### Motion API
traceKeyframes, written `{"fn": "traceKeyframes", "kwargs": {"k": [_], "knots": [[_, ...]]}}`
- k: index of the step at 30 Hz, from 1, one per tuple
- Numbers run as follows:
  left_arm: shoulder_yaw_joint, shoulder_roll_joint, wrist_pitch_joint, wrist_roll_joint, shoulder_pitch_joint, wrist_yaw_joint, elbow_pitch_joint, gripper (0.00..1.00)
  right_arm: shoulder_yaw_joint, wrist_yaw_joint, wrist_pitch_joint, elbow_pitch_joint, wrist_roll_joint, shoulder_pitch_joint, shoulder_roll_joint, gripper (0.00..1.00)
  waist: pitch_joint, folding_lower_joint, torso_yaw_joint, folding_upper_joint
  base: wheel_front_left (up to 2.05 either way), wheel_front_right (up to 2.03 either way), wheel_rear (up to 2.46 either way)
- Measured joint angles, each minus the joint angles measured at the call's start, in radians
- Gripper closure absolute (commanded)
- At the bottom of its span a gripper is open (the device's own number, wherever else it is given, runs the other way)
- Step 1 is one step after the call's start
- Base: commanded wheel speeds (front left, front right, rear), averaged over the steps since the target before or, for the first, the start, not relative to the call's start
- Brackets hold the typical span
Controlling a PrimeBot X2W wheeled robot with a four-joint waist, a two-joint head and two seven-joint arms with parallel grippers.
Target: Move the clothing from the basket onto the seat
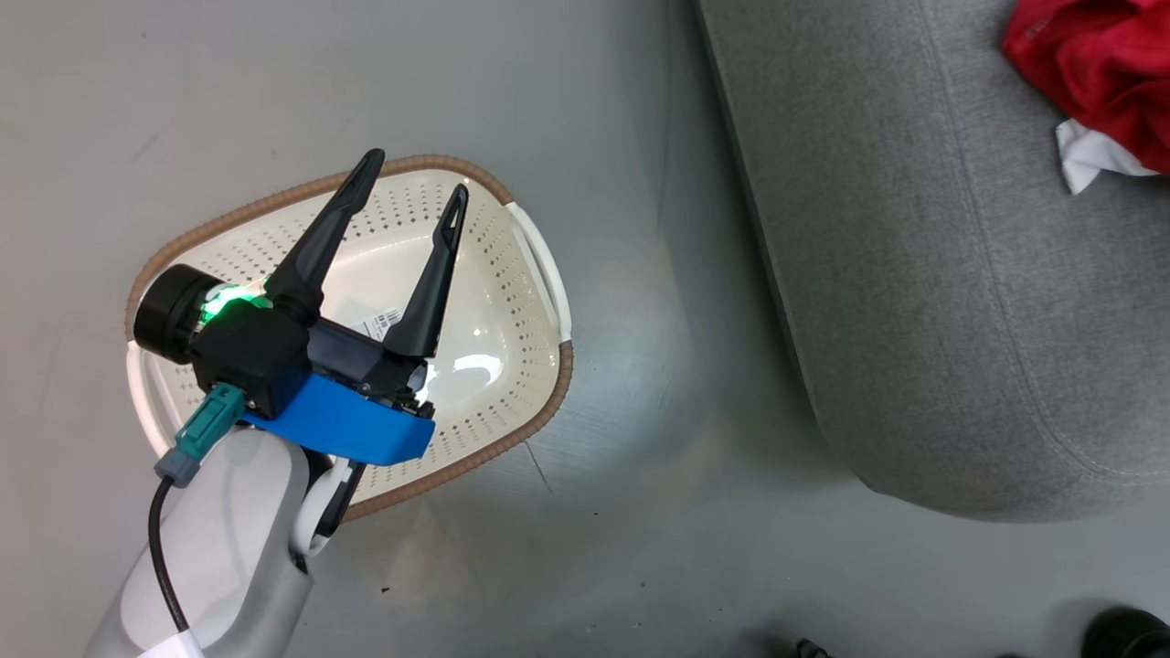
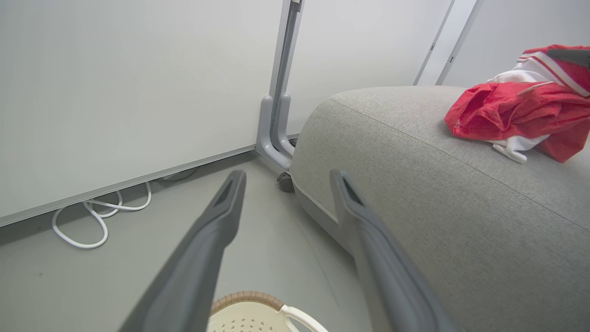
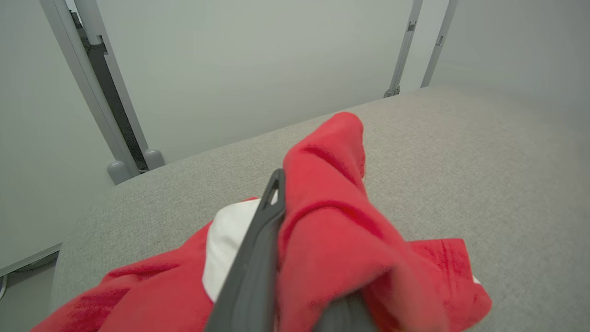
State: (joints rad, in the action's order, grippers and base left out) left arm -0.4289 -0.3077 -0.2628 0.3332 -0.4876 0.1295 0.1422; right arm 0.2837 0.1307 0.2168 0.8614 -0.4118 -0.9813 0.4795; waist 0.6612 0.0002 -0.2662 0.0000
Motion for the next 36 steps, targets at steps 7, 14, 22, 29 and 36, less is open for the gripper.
{"fn": "traceKeyframes", "kwargs": {"k": [7,14,22,29,36], "knots": [[-0.001,-0.002,0.0,0.0,-0.006,0.0,0.004,0.0,0.04,0.0,0.017,0.029,0.052,0.008,-0.039,0.95,0.009,0.0,0.016,0.0,0.0,0.0,0.0],[-0.007,0.004,0.0,0.001,-0.007,0.0,0.015,0.0,0.042,0.0,0.01,0.03,0.076,0.017,-0.05,0.0,-0.007,-0.0001,0.017,0.0,0.0,0.0,0.0],[-0.007,0.005,0.0,0.003,-0.007,0.0,0.023,0.0,0.048,0.0,-0.005,0.01,0.086,0.043,-0.06,0.0,-0.026,-0.0001,0.022,0.0,0.0,0.0,0.0],[-0.013,0.038,0.0,0.013,-0.002,0.0,0.04,0.0,0.046,0.0,-0.01,-0.022,0.096,0.125,-0.066,0.0,-0.073,-0.0002,0.037,0.0,0.0,0.0,0.0],[0.0,0.073,0.0,0.029,0.039,0.0,0.064,0.0,0.027,0.0,-0.03,-0.082,0.104,0.236,-0.074,0.0,-0.153,-0.0002,0.055,0.0,0.0,0.0,0.0]]}}
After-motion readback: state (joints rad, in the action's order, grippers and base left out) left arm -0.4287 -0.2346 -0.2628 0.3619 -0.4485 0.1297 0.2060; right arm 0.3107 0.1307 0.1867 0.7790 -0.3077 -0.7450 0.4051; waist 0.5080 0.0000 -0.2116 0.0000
